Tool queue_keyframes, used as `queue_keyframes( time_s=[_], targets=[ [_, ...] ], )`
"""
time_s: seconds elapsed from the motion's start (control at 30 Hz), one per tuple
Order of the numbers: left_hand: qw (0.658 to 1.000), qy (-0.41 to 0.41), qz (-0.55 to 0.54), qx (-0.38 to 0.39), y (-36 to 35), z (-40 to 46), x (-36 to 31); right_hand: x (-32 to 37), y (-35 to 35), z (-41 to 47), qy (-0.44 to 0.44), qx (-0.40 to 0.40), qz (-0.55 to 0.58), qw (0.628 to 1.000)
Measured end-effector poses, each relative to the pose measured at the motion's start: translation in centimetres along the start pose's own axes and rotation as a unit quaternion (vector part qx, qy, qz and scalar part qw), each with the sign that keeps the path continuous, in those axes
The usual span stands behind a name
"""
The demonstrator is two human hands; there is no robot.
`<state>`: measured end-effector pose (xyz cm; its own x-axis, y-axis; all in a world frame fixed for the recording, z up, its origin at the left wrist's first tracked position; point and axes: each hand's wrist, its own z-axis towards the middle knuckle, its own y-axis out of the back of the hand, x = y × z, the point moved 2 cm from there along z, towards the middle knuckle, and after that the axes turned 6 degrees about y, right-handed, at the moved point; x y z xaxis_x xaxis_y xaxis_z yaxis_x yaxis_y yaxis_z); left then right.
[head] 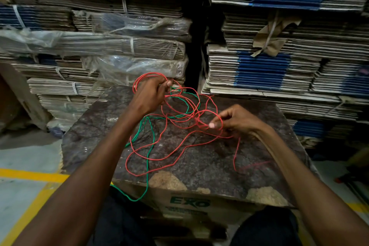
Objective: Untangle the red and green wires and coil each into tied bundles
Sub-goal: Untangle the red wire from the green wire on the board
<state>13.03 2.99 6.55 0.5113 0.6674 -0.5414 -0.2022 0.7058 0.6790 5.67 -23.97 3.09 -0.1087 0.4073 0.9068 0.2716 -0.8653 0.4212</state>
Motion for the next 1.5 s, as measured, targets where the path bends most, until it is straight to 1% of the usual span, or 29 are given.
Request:
queue_keyframes(
  time_s=[0.1, 0.27, 0.33, 0.43, 0.53, 0.6, 0.67, 0.77, 0.83, 0.93, 1.03, 1.1, 1.17, 1.2, 1.23, 1.3, 1.33, 1.4, 1.43, 1.5],
  targets=[
    [1.0, -0.004, -0.004, -0.002, 0.2, 0.0, 0.0, 0.8, 1.0, -0.3, 0.037, -0.038, -0.012, 0.999],
    [1.0, 0.005, 0.008, -0.009, 0.1, 0.2, 0.8, 1.4, 2.5, 0.0, 0.072, -0.096, -0.018, 0.993],
    [1.0, 0.004, 0.014, -0.012, 0.0, 0.1, 0.9, 1.5, 2.9, 0.0, 0.097, -0.128, -0.007, 0.987],
    [1.0, -0.005, 0.017, -0.018, -0.1, 0.0, 0.8, 1.7, 3.8, 0.1, 0.137, -0.187, -0.019, 0.973],
    [1.0, -0.003, 0.014, -0.015, -0.1, 0.1, 0.6, 1.9, 4.3, 0.2, 0.13, -0.16, 0.0, 0.979],
    [1.0, -0.004, 0.01, -0.014, 0.0, 0.2, 0.4, 2.2, 4.3, 0.1, 0.131, -0.142, -0.04, 0.98],
    [1.0, -0.01, 0.011, -0.018, -0.1, 0.3, 0.2, 2.6, 4.3, 0.1, 0.146, -0.147, -0.126, 0.97],
    [1.0, -0.011, 0.008, -0.019, -0.4, 0.5, 0.1, 2.3, 4.2, 0.6, 0.152, -0.195, -0.263, 0.933],
    [1.0, -0.01, 0.001, -0.018, -0.7, 0.5, 0.2, 2.1, 3.9, 0.7, 0.116, -0.224, -0.315, 0.915],
    [1.0, -0.01, -0.007, -0.013, -0.9, 0.3, 0.2, 1.7, 2.8, 1.0, 0.054, -0.233, -0.307, 0.921],
    [1.0, -0.006, -0.01, -0.015, -1.0, 0.2, -0.1, 1.3, 1.5, 1.4, 0.034, -0.247, -0.282, 0.927],
    [1.0, -0.003, -0.018, -0.014, -1.0, 0.1, 0.0, 1.3, 0.8, 1.3, 0.057, -0.298, -0.282, 0.91],
    [1.0, -0.002, -0.022, -0.012, -0.9, 0.1, 0.1, 1.7, 0.0, 1.0, 0.118, -0.363, -0.257, 0.888],
    [1.0, -0.001, -0.024, -0.012, -0.9, 0.2, 0.2, 2.0, -0.4, 0.9, 0.157, -0.383, -0.235, 0.879],
    [1.0, 0.001, -0.026, -0.011, -0.9, 0.2, 0.3, 2.3, -0.7, 0.9, 0.191, -0.384, -0.217, 0.877],
    [0.999, 0.003, -0.037, -0.011, -1.0, 0.4, 0.4, 2.9, -1.5, 1.3, 0.228, -0.332, -0.212, 0.89],
    [0.999, 0.002, -0.042, -0.011, -1.0, 0.4, 0.4, 2.9, -1.7, 1.5, 0.226, -0.296, -0.23, 0.899],
    [0.999, -0.001, -0.049, -0.014, -0.9, 0.5, 0.2, 2.6, -1.9, 2.0, 0.194, -0.239, -0.27, 0.912],
    [0.998, -0.001, -0.054, -0.014, -0.8, 0.5, 0.1, 2.3, -1.9, 2.1, 0.18, -0.224, -0.272, 0.918],
    [0.998, 0.001, -0.061, -0.012, -0.7, 0.5, -0.3, 1.9, -1.8, 2.1, 0.176, -0.211, -0.242, 0.931]
  ],
)
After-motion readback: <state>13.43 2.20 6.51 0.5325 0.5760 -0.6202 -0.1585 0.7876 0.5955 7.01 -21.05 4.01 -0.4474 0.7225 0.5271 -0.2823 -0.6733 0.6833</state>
